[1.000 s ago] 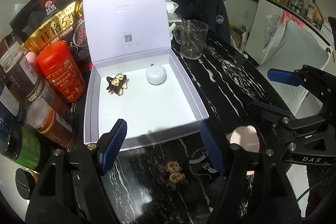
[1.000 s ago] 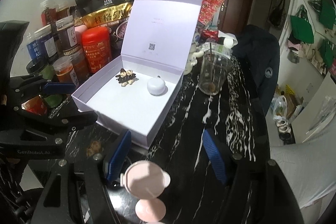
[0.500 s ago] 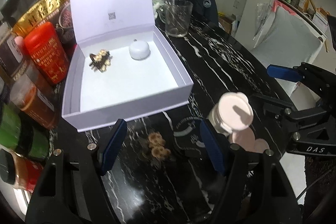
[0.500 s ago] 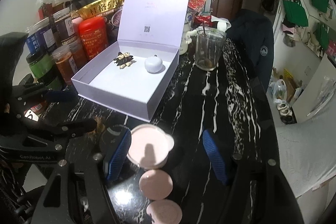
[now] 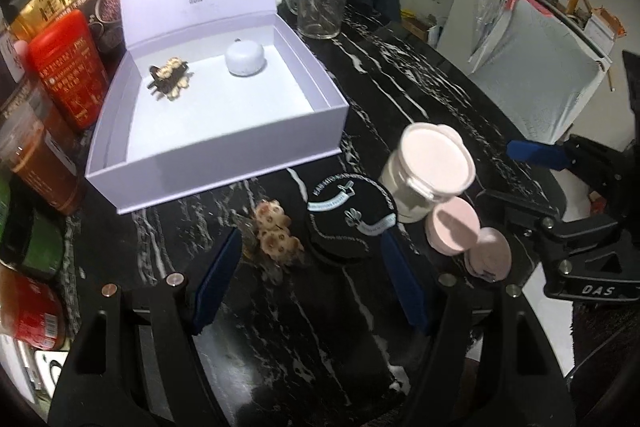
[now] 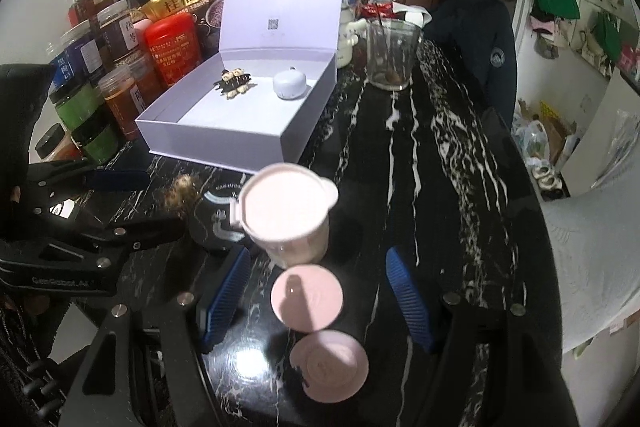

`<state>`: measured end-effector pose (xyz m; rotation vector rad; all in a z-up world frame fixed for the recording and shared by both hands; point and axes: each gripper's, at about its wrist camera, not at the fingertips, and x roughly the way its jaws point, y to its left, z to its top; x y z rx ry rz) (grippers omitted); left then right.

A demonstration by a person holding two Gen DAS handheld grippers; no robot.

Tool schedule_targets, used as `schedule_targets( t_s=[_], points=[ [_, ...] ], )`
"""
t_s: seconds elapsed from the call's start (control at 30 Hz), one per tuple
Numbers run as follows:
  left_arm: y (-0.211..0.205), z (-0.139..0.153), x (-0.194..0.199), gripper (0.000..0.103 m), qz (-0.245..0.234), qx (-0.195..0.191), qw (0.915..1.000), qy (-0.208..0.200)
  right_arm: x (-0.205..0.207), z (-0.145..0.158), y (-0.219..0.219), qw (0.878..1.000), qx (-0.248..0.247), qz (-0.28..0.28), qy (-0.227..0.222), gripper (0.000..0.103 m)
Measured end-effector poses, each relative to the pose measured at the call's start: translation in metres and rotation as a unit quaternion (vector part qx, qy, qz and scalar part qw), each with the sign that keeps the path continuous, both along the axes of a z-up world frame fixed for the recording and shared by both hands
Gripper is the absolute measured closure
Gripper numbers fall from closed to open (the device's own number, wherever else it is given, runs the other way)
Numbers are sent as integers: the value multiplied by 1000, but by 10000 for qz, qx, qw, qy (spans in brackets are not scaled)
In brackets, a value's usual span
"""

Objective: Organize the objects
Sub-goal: 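Move left tool toward second cat claw clip while right tool approaches pink compact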

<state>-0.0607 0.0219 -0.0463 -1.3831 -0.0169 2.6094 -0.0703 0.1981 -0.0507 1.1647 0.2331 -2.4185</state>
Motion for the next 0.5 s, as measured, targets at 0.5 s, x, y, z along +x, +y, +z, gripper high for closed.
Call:
schedule_targets(
  t_s=[0.5],
  points=[
    [3, -23, 14, 32, -140, 260, 9995, -144, 22, -24, 15, 9994, -114, -286, -181, 31]
  ],
)
